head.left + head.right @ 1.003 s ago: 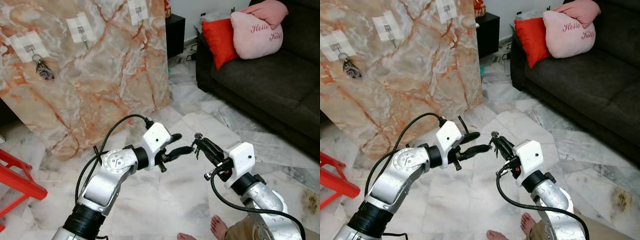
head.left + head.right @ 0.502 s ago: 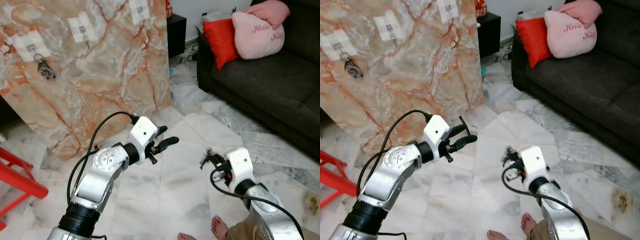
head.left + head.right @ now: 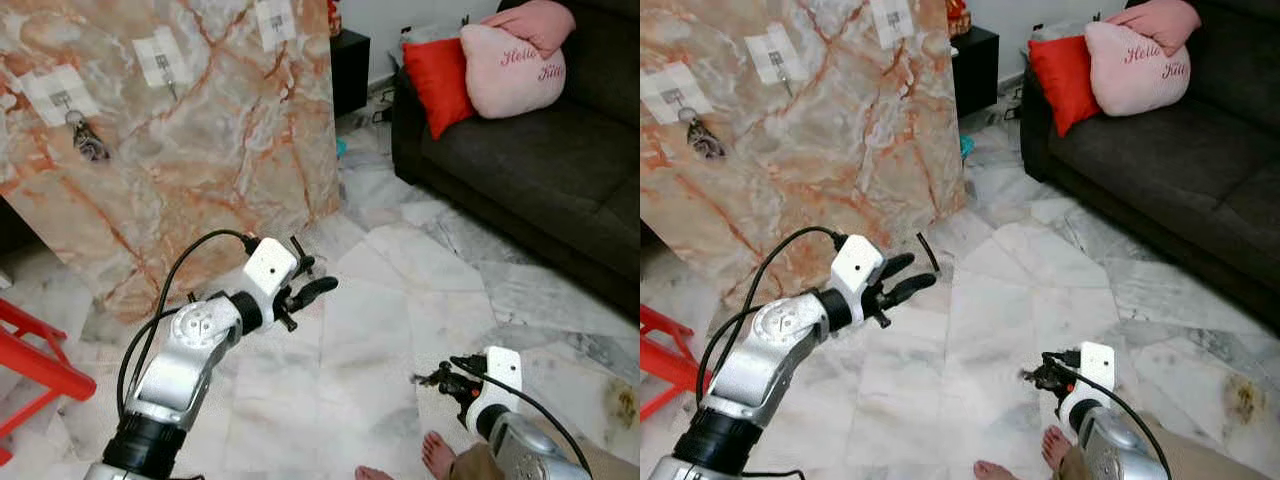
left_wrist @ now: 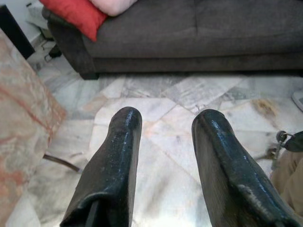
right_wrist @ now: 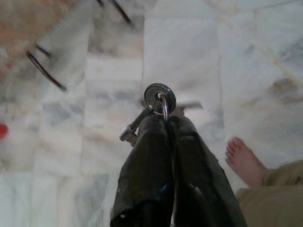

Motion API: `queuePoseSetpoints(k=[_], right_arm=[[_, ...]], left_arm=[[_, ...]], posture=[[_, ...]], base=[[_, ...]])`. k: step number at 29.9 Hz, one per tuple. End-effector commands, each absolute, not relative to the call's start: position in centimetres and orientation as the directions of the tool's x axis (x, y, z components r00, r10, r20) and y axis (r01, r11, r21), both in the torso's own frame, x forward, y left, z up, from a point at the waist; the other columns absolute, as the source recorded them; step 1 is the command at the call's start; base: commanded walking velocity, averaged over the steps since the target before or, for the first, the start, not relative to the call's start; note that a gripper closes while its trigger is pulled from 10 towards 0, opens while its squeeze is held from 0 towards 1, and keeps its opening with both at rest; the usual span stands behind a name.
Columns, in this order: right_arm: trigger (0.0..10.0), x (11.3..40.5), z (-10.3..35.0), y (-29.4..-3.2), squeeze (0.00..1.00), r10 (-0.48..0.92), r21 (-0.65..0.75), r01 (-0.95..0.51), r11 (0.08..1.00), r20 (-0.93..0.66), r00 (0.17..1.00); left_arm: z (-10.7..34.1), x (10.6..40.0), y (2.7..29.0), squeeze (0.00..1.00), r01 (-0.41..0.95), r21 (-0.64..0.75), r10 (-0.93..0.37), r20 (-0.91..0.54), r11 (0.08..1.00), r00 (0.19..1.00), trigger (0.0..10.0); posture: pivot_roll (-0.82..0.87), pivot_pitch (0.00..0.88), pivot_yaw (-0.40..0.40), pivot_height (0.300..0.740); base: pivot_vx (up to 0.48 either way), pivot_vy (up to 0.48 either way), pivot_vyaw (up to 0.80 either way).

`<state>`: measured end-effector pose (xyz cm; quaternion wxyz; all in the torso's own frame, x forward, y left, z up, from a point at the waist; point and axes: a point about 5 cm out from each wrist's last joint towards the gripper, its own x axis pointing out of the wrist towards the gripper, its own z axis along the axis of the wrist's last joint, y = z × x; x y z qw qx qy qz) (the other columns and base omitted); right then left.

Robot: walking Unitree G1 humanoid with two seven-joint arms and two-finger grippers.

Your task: Hang keys on a hook

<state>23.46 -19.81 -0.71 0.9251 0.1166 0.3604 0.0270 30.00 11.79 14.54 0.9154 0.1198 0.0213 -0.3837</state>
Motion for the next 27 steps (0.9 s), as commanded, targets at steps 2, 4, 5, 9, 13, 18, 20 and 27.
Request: queuePoseSetpoints(k=[2, 4, 5, 9, 13, 18, 20, 27], right_arm=[[0.0, 21.7, -3.9, -20.4, 0.0, 0.049, -0.098, -0.194, 0.976, -0.771, 0.635], [0.0, 21.3, -4.6, -20.4, 0.0, 0.043, -0.162, -0.267, 0.95, -0.779, 0.626], [0.0, 20.6, -5.6, -20.2, 0.0, 0.053, -0.056, -0.163, 0.985, -0.801, 0.597], [0.0, 19.5, -6.9, -19.9, 0.0, 0.044, -0.016, -0.102, 0.995, -0.833, 0.552], [10.0, 18.0, -8.1, -19.8, 0.0, 0.015, 0.03, 0.023, 0.999, -0.866, 0.499], [10.0, 14.1, -9.9, -21.0, 0.0, -0.106, -0.023, 0.255, 0.967, -0.943, 0.316], [10.0, 12.9, -10.4, -20.6, 0.0, -0.1, -0.148, -0.172, 0.974, -0.96, 0.261], [10.0, 14.3, -10.1, -19.4, 0.0, -0.031, -0.055, -0.054, 0.997, -0.93, 0.367]], left_arm=[[13.7, 29.5, 12.9, 0.0, 0.7, 0.192, -0.677, -0.178, 0.688, 0.714, 10.0], [13.3, 29.4, 13.1, 0.0, 0.7, 0.182, -0.674, -0.188, 0.69, 0.714, 10.0], [12.3, 29.1, 13.8, 0.0, 0.683, 0.166, -0.649, -0.218, 0.712, 0.729, 10.0], [10.0, 28.5, 15.6, 0.0, 0.633, 0.139, -0.581, -0.287, 0.761, 0.761, 10.0], [6.8, 26.9, 18.1, 0.0, 0.542, 0.081, -0.475, -0.386, 0.836, 0.791, 10.0], [3.3, 25.0, 20.4, 0.0, 0.441, 0.058, -0.358, -0.497, 0.895, 0.79, 10.0], [1.8, 24.1, 21.0, 0.0, 0.419, 0.057, -0.324, -0.542, 0.906, 0.775, 10.0], [-1.3, 22.3, 21.7, 0.0, 0.35, 0.011, -0.269, -0.615, 0.937, 0.741, 10.0]], posture=[[-0.08, 0.046, 0.048, 0.74], [-0.07, 0.043, 0.05, 0.74], [-0.07, 0.044, 0.052, 0.74], [-0.07, 0.043, 0.057, 0.74], [-0.07, 0.042, 0.06, 0.74], [-0.05, 0.042, 0.056, 0.74], [-0.05, 0.042, 0.056, 0.74], [-0.05, 0.046, 0.054, 0.74]], base=[[0.0, 0.0, 0.0], [0.0, 0.0, 0.0], [0.0, 0.0, 0.0], [0.0, 0.0, 0.0], [0.0, 0.0, 0.0], [0.0, 0.0, 0.0], [0.0, 0.0, 0.0], [0.0, 0.0, 0.0]])
